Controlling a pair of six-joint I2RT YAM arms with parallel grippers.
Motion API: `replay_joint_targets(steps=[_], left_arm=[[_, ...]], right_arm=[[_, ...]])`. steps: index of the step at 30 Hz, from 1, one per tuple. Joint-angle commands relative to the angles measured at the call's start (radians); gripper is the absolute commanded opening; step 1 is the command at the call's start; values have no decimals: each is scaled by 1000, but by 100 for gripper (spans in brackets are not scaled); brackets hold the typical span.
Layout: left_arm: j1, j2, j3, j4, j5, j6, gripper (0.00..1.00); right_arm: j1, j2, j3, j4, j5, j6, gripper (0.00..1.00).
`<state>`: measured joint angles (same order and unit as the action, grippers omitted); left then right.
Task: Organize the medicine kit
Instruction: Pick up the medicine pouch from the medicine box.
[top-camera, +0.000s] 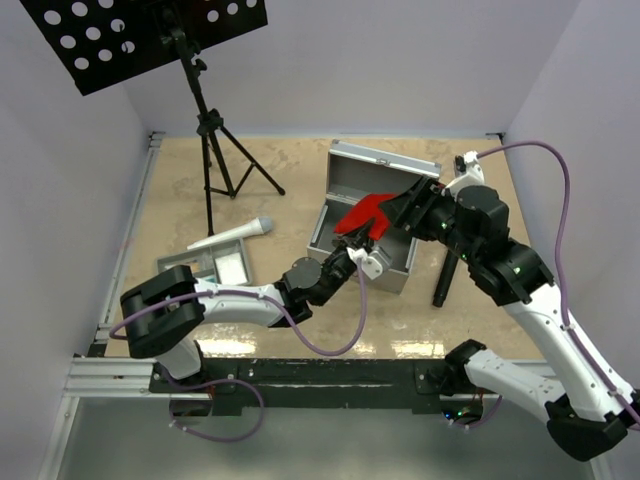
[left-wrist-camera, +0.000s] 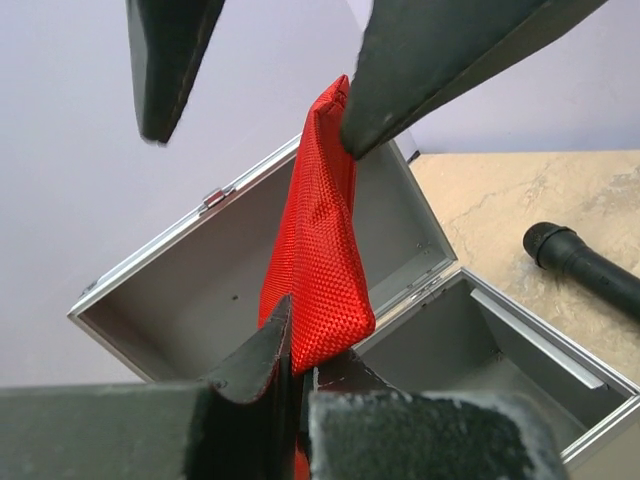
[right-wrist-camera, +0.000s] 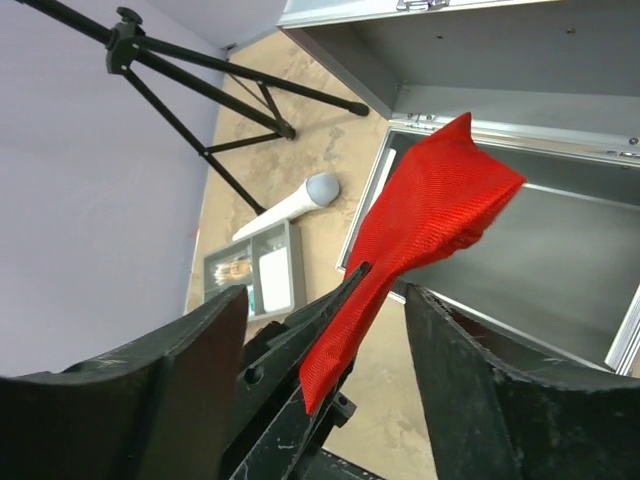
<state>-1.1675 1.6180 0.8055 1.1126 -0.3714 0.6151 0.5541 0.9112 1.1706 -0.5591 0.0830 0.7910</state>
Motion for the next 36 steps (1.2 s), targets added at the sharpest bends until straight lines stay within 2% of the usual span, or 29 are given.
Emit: replay_joint_targets(steps=[1,4,7,11,13,17,22,26,31,36], left_arm=[[3,-76,-14,39,-85,-81,0],[26,-168,-45,-40,-167,-262,0],[46,-301,-63,-196,-164,-495,0],[64,-443,-75,-385,-140,-909,0],[78,-486,-120,-387,-107,-1117,0],[114,-488,-253,-179,3,-1495,0],[124,-380,-393,155,19,-1773,0],[147,-247,-405,393,48,-1807,0],[150,-80,-417,745,-56,-1887,0],[147,-27,-381,783,-158,-1901,0]], right_arm=[[-2,-57,44,63,3,22,71],[-3,-147,-6,148,66,63,76],[-2,-237,-66,240,118,88,80],[-2,-242,-69,234,155,51,82],[-2,-235,-77,212,169,36,82],[-2,-274,-146,249,161,45,82],[-2,-322,-169,237,190,36,81],[-2,-342,-169,222,215,2,81],[-2,-371,-187,206,225,5,81],[-2,-390,-183,212,239,8,80]])
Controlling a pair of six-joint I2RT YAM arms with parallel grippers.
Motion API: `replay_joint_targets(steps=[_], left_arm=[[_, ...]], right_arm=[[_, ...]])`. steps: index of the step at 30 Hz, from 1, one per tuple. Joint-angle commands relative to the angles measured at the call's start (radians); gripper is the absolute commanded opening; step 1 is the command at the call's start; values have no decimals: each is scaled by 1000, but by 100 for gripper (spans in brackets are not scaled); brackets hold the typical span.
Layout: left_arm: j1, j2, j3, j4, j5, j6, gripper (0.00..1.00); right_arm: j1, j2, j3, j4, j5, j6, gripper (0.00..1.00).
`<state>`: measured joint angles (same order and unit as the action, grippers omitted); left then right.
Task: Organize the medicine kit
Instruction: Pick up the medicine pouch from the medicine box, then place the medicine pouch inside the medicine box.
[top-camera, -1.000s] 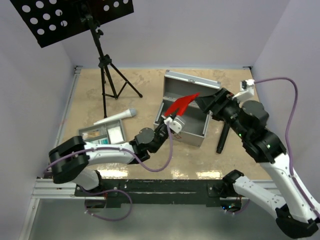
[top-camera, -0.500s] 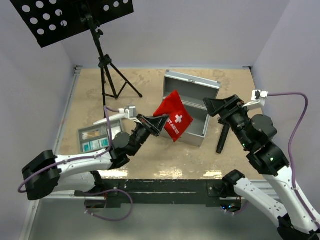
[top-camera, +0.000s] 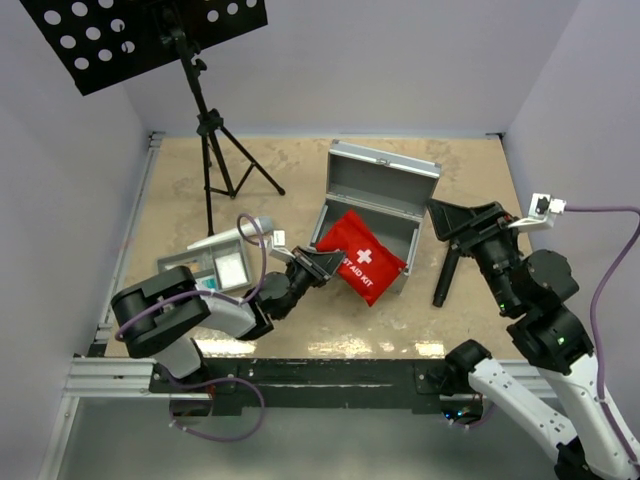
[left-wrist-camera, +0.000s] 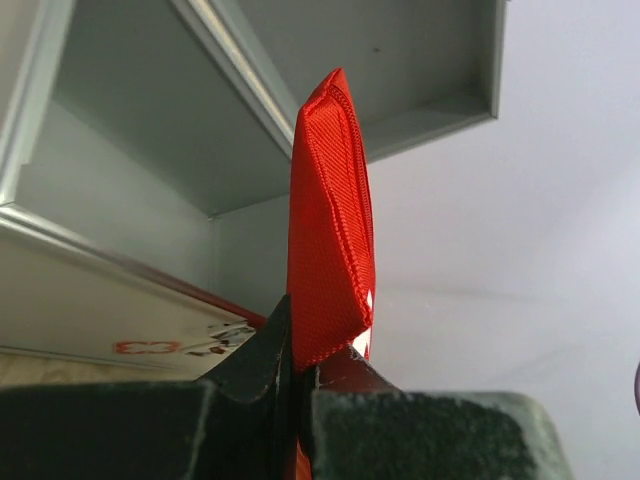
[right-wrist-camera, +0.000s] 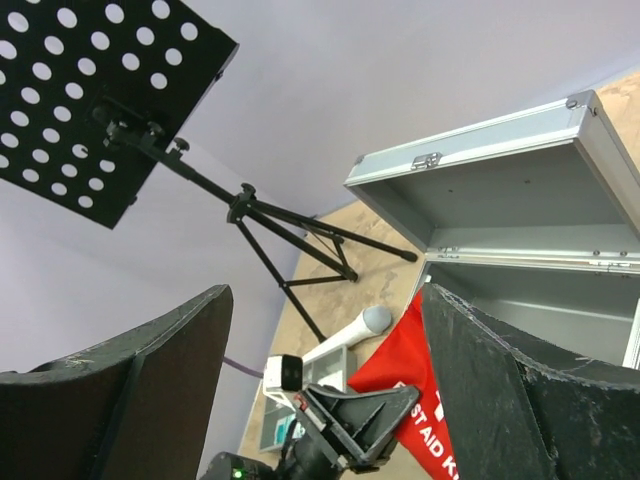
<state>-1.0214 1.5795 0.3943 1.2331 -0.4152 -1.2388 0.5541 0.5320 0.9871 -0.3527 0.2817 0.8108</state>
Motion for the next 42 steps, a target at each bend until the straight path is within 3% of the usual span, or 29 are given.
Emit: replay_joint_targets(steps=[1,9,13,25,28,34,35,36,39,42], left_arm=[[1,10,38,664,-129,-38,0],[3,-7,192,570,-195,82,0],[0,20,241,493,-250,50,2],[-19,143,296,494,-306,-4,2],[-20,171,311,493,-301,-5,8],[-23,192,310,485,-300,-13,32],[-23,189,302,488,-304,-14,49],[-23,182,289,490,-306,-14,57],[-23,133,229,476,-324,-10,100],[-19,51,152,437,-335,-5,100]], right_arm=[[-2,-10,4,8,40,-15,80],[-2,-13,5,11,48,-33,80],[-2,-9,5,4,48,-39,80],[-2,2,9,11,68,-88,80],[-2,5,1,18,67,-93,80],[-2,13,-7,20,68,-101,80],[-2,16,-5,20,68,-102,80],[-2,17,-4,20,67,-102,80],[-2,20,-4,21,68,-104,80],[-2,23,-14,31,60,-96,80]])
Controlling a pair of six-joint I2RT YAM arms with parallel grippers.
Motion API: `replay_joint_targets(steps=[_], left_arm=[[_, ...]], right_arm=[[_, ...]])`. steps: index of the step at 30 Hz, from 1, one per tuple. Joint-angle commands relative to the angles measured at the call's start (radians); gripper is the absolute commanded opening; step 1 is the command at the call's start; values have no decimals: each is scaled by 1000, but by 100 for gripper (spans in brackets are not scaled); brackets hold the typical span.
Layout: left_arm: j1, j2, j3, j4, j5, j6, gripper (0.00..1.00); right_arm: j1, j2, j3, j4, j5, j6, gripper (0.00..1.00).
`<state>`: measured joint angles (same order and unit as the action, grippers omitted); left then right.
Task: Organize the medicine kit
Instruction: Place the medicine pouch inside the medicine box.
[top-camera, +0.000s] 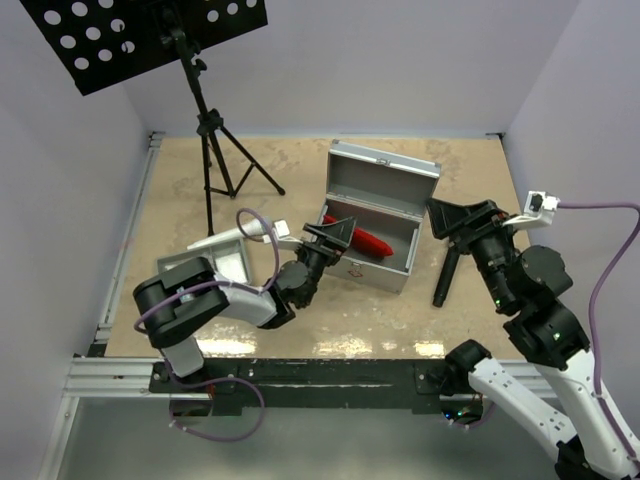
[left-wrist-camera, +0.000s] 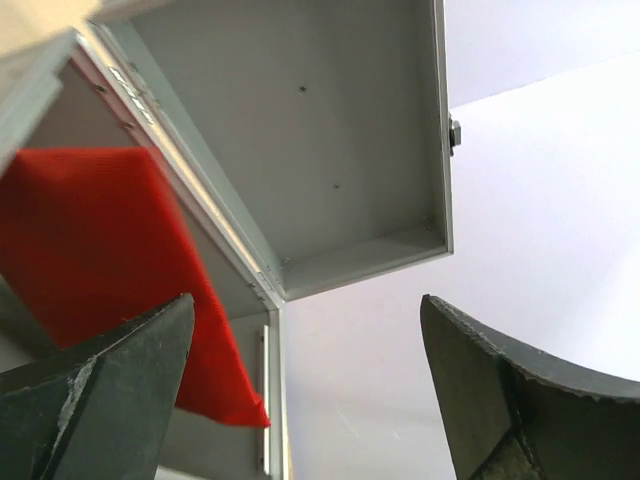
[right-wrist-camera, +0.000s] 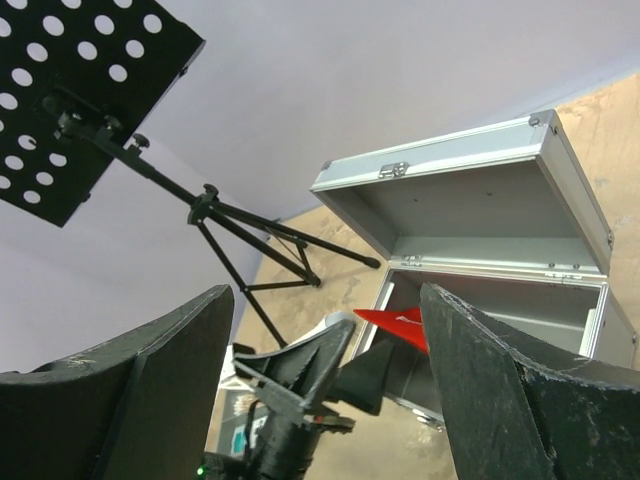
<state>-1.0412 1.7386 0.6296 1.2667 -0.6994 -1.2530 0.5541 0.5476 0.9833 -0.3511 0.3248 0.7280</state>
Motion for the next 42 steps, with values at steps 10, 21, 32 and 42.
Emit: replay_joint_targets(steps=[10,21,32,42], left_arm=[[26,-629,-292,27,29,228,100],[30,-874,306,-1761,-227,383,100],[564,-909,139,-1880,257,418,94],[837,-650,182,-1801,463,602,79]], right_arm=[[-2,21,-46,66,-49,-47,79],[0,251,-81,149,-288,-200,73],[191,353,-63,224,-181,-257,71],[193,351,-95,288,-210,-298,73]])
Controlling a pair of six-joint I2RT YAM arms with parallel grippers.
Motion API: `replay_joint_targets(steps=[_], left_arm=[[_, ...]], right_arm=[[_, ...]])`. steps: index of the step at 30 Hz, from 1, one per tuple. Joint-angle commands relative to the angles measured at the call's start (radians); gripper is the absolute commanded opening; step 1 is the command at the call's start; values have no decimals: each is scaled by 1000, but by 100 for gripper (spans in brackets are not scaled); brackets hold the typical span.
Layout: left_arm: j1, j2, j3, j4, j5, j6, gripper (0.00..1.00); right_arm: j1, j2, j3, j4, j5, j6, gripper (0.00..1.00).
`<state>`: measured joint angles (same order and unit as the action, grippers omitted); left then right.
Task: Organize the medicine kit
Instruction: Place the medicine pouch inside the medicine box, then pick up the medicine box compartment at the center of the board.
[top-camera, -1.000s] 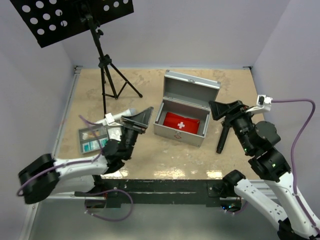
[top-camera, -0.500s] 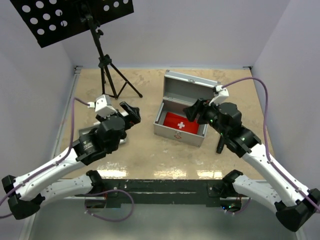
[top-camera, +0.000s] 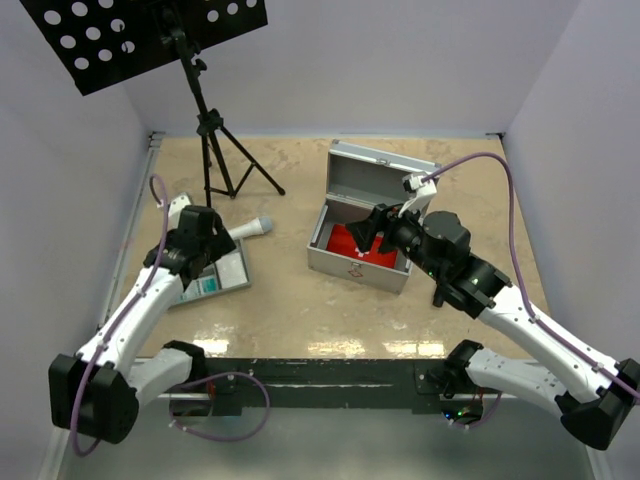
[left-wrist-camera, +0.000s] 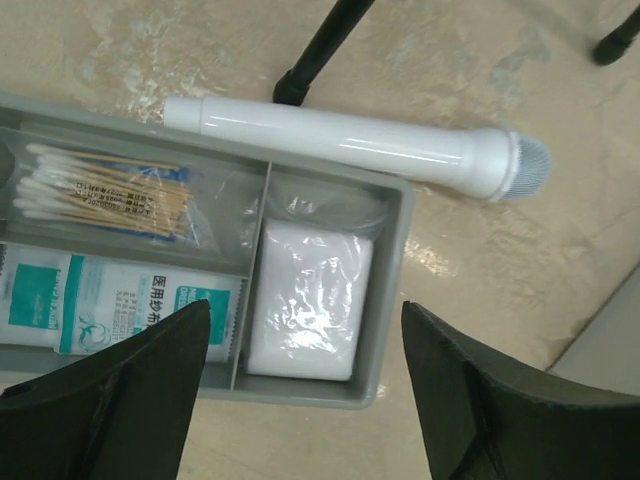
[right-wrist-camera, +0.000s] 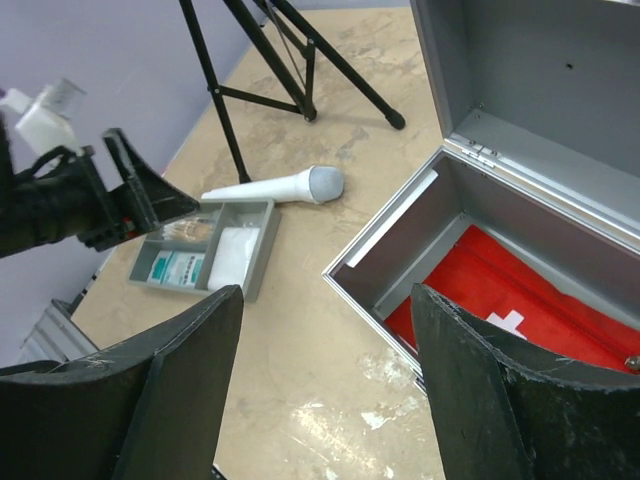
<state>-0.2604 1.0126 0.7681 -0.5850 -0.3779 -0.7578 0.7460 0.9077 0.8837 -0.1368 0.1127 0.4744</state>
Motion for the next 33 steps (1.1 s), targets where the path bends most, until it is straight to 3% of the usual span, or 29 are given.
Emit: replay_joint_targets(steps=[1,4,14,27,33], left_arm=[[56,101,48,59,145,112,72],[56,164,71,62,149,130,61],[64,274,77,80,50,136,58],[119,383,73,165,62,178,50],[128,406,37,198,60,202,38]], right_arm=[[1,-9,6,80,-1,-51,73],[1,-10,1,91,-10,-63,74],[1,-33,-43,128,-44,-54,74],[1,-43,-54,118,-34,-46,75],[1,-32,-52,112,-34,-45,75]])
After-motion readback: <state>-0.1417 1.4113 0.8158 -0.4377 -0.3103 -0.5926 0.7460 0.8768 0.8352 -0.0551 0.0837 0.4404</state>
